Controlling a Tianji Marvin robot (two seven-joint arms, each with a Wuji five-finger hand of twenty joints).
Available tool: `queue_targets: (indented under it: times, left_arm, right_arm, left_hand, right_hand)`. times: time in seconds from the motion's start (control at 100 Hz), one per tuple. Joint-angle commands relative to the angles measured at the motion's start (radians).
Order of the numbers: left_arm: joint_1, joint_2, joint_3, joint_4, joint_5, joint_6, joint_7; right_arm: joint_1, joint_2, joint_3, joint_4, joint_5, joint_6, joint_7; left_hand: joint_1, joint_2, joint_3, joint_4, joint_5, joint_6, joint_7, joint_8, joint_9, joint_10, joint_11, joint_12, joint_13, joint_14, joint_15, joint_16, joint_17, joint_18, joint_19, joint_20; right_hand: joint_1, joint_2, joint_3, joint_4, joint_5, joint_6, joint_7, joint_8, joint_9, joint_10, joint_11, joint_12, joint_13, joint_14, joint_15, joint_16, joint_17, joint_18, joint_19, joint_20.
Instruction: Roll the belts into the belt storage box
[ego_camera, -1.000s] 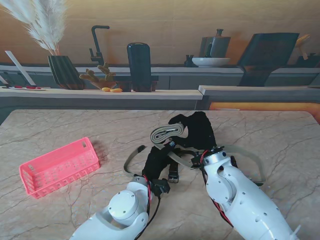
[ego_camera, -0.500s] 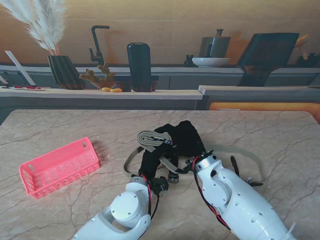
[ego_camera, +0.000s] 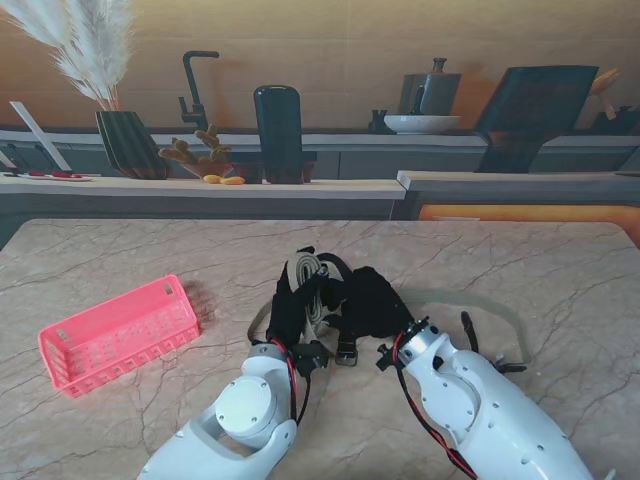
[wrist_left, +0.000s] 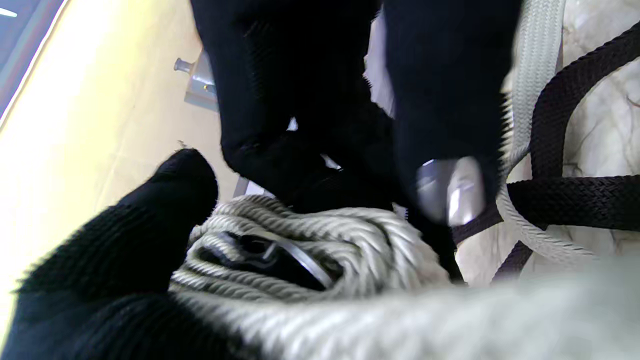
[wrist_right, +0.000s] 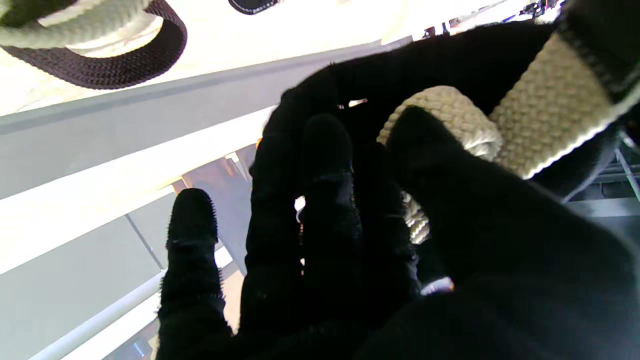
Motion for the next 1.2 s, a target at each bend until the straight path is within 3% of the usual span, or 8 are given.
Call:
queue_targets:
  times: [0.0,0.06,0.2,0.33,0.57,0.7,0.93,1.19]
  left_arm:
    - [0.002,-0.007,-0.002,-0.023,-0.004,0.016,-0.006]
    - [0.005,-0.002,-0.006,-0.028,-0.012,0.032,-0.022]
    - [0.014,0.016,-0.021,-0.042,-0.043,0.074,-0.086]
    - [0.014,0.044,-0.045,-0.046,-0.070,0.126,-0.198]
    - [-0.002,0.100,-0.082,-0.032,-0.097,0.201,-0.442]
    - [-0.014,0.123,-0.095,-0.023,-0.105,0.234,-0.553]
    - [-0.048,0.157,-0.099,0.004,-0.104,0.280,-0.723]
    - [-0.079,0.181,-0.087,0.026,-0.092,0.293,-0.839]
  right_arm:
    - [-0.017,0.005,-0.004,-0.019,-0.024,-0.011,-0.011]
    - [-0.024,0.008,0.005,-0.026,-0.040,-0.014,-0.016]
    - [-0.047,0.016,0.043,-0.051,-0.083,-0.019,-0.031]
    - [-0.081,0.029,0.106,-0.091,-0.143,-0.038,-0.038]
    - [-0.135,0.045,0.212,-0.150,-0.238,-0.075,-0.079]
    - [-0.152,0.053,0.246,-0.169,-0.277,-0.093,-0.089]
    - [-0.156,0.066,0.271,-0.186,-0.306,-0.133,-0.041]
    - [-0.110,0.074,0.251,-0.170,-0.266,-0.188,0.090]
  left_hand:
    - [0.106,0.036,0.037,0.013,0.049,0.008,0.084,0.026,0.086,-0.024,0.055,0.036,0.099,-0.018,0.073,0.039,0.089,-0.008,0.096,0.031]
    - [0.190,0.074,0.060,0.026,0.114,0.020,0.116,0.039,0.184,-0.023,0.099,0.058,0.204,-0.019,0.132,0.061,0.185,-0.005,0.155,0.035]
    - [0.407,0.120,0.012,-0.012,0.187,0.029,0.162,0.082,0.293,-0.004,0.022,0.169,0.266,0.002,0.149,0.067,0.246,0.013,0.177,-0.017]
    - [0.461,0.142,-0.043,-0.003,0.249,0.025,0.179,0.114,0.338,0.011,-0.003,0.194,0.293,0.023,0.159,0.075,0.272,0.032,0.189,-0.029]
    - [0.466,0.148,-0.130,0.014,0.331,0.010,0.181,0.148,0.446,0.027,0.021,0.307,0.437,0.020,0.340,0.178,0.404,0.094,0.394,-0.010]
    - [0.460,0.147,-0.182,0.026,0.340,0.011,0.162,0.143,0.453,0.031,0.033,0.356,0.482,0.007,0.468,0.307,0.452,0.118,0.548,0.048]
    - [0.449,0.075,-0.250,0.043,0.347,0.029,0.087,0.128,0.459,0.034,0.011,0.395,0.535,-0.033,0.561,0.437,0.518,0.072,0.649,0.178]
    - [0.326,-0.013,-0.183,0.046,0.339,0.068,-0.013,0.090,0.394,0.046,0.071,0.346,0.556,-0.053,0.564,0.503,0.549,0.035,0.654,0.248]
  right_hand:
    - [0.046,0.037,0.046,0.035,-0.005,-0.296,-0.061,0.047,-0.031,-0.026,-0.055,0.029,-0.041,-0.034,-0.028,-0.012,0.006,-0.022,-0.032,0.029]
    - [0.042,0.051,0.049,0.037,-0.032,-0.296,-0.084,0.046,-0.056,-0.013,-0.069,0.027,-0.045,-0.033,-0.035,-0.015,0.005,-0.024,-0.035,0.029]
    - [-0.025,0.056,0.038,0.044,-0.058,-0.297,-0.128,0.092,-0.108,0.011,-0.057,0.036,-0.052,-0.030,-0.049,-0.019,0.003,-0.028,-0.046,0.040]
    - [-0.094,0.009,0.002,0.034,-0.060,-0.300,-0.096,0.086,-0.145,0.016,-0.015,0.025,-0.056,-0.027,-0.054,-0.016,-0.002,-0.029,-0.055,0.046]
    - [-0.232,0.034,-0.034,0.069,-0.092,-0.228,-0.194,0.169,-0.215,0.017,0.011,0.002,-0.058,-0.036,-0.059,0.007,0.006,-0.042,-0.081,0.082]
    - [-0.267,0.050,-0.048,0.104,-0.246,-0.223,-0.310,0.232,-0.358,0.038,-0.032,-0.012,-0.084,-0.033,-0.077,0.004,0.008,-0.057,-0.090,0.093]
    - [-0.263,0.038,-0.059,0.099,-0.475,-0.219,-0.389,0.215,-0.613,0.071,-0.090,-0.033,-0.106,-0.032,-0.126,-0.017,0.020,-0.077,-0.100,0.098]
    - [-0.263,0.017,-0.100,0.085,-0.509,-0.195,-0.396,0.206,-0.670,0.073,-0.101,-0.047,-0.102,-0.026,-0.165,-0.033,0.020,-0.079,-0.113,0.101]
